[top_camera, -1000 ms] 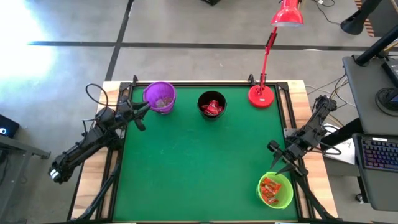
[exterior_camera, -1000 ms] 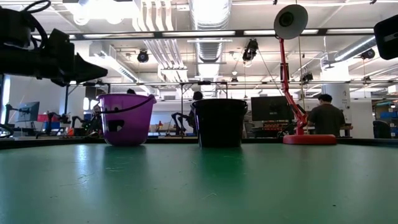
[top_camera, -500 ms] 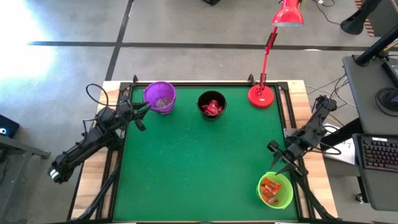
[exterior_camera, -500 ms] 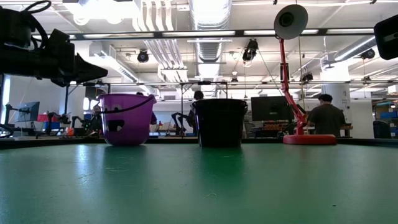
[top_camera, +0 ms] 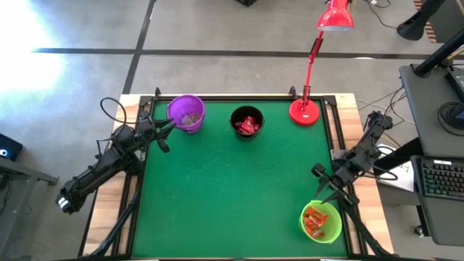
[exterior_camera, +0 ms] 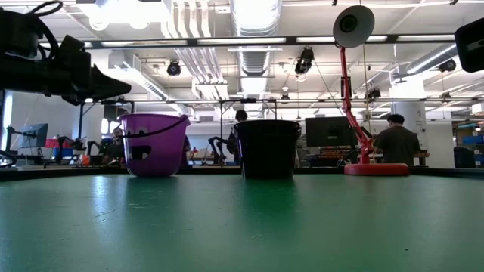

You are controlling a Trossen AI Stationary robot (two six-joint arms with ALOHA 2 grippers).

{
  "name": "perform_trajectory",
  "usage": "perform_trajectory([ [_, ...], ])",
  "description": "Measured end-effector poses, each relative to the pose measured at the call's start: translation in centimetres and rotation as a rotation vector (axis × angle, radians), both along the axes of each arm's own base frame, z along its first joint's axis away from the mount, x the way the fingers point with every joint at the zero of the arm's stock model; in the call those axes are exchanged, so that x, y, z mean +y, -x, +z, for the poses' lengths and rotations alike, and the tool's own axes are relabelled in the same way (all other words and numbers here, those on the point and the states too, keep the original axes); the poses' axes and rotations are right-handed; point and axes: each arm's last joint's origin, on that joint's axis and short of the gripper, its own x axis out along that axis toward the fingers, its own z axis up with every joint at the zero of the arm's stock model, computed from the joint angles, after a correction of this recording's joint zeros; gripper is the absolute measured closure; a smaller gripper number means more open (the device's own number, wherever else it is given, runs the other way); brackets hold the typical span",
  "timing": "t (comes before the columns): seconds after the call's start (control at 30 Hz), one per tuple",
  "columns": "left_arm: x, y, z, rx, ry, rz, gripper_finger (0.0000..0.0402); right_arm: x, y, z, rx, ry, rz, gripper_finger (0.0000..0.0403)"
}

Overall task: Sort candy
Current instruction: Return to Home Position

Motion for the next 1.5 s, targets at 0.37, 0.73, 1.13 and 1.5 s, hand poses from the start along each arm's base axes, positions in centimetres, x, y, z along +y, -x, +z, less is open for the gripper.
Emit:
perform_trajectory([
  [0.37,-0.09,0.1,0.62,-0.009,-0.008,0.0,0.0312,0.0,0.0,0.0,0.0,0.0,0.0,0.0275],
  [0.73,-0.09,0.1,0.63,-0.009,-0.008,0.0,0.0312,0.0,0.0,0.0,0.0,0.001,0.0,0.0275],
  [1.13,-0.09,0.1,0.63,-0.01,-0.009,0.0,0.0312,0.0,0.0,0.0,-0.001,0.001,0.0,0.0275],
  [1.5,-0.09,0.1,0.65,-0.01,-0.009,0.0,0.0312,0.0,0.0,0.0,0.0,0.0,0.0,0.0275],
])
